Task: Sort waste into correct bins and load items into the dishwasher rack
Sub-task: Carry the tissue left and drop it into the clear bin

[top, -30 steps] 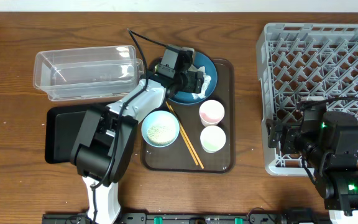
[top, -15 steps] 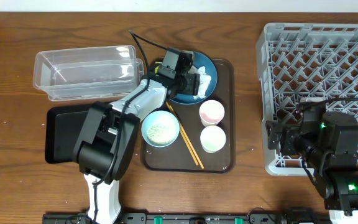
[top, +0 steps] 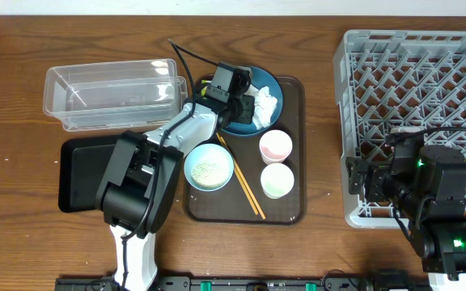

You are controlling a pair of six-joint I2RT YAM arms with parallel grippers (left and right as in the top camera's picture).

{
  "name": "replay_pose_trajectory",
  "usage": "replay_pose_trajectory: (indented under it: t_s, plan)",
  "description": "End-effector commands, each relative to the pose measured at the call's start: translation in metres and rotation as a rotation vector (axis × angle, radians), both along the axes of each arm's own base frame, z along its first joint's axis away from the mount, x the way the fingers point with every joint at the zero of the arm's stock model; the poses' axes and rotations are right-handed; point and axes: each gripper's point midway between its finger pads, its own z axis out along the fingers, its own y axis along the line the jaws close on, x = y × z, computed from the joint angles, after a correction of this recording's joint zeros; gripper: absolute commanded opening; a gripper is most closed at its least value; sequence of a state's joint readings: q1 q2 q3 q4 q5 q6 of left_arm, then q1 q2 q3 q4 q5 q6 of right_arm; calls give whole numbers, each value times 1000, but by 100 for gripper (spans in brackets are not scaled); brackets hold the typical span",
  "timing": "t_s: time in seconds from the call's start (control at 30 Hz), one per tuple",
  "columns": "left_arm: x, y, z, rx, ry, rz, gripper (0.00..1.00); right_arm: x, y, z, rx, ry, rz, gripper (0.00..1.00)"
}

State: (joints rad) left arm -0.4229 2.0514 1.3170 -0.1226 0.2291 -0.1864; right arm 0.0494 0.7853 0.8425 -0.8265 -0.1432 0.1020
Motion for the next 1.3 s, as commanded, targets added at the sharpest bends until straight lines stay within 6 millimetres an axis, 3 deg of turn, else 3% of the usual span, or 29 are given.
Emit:
replay_pose_trajectory:
  t_s: [0.0,0.2,0.4,0.53,0.67,0.83,0.9,0.97,1.03,1.1,1.13,1.27]
  plan:
    - [8,2,38,-21,-71,15,6,1,3,8,2,-20,19,99]
    - [9,36,96,-6,-144,95,6,1,3,8,2,-20,19,99]
    - [18,94,145,49,-250,226,6,1,3,8,2,-20,19,99]
    - [28,145,175,74,-330,343,6,1,3,8,2,-20,19,99]
    - [33,201,182,103,-341,462,6,1,3,8,2,-20,19,99]
    - [32,245,175,121,-308,553,6,1,3,8,2,-20,19,99]
    - [30,245,173,108,-294,544,6,1,3,9,2,-20,19,99]
    - [28,232,170,62,-272,495,10,1,3,9,2,-20,19,99]
    - [24,209,167,-9,-239,413,34,1,3,9,2,-21,19,99]
    - [20,188,164,-57,-212,348,43,1,3,9,2,-20,19,99]
    - [17,177,162,-68,-196,321,51,1,3,8,2,-20,19,99]
    - [10,141,140,-57,-135,244,58,1,3,8,2,-20,19,99]
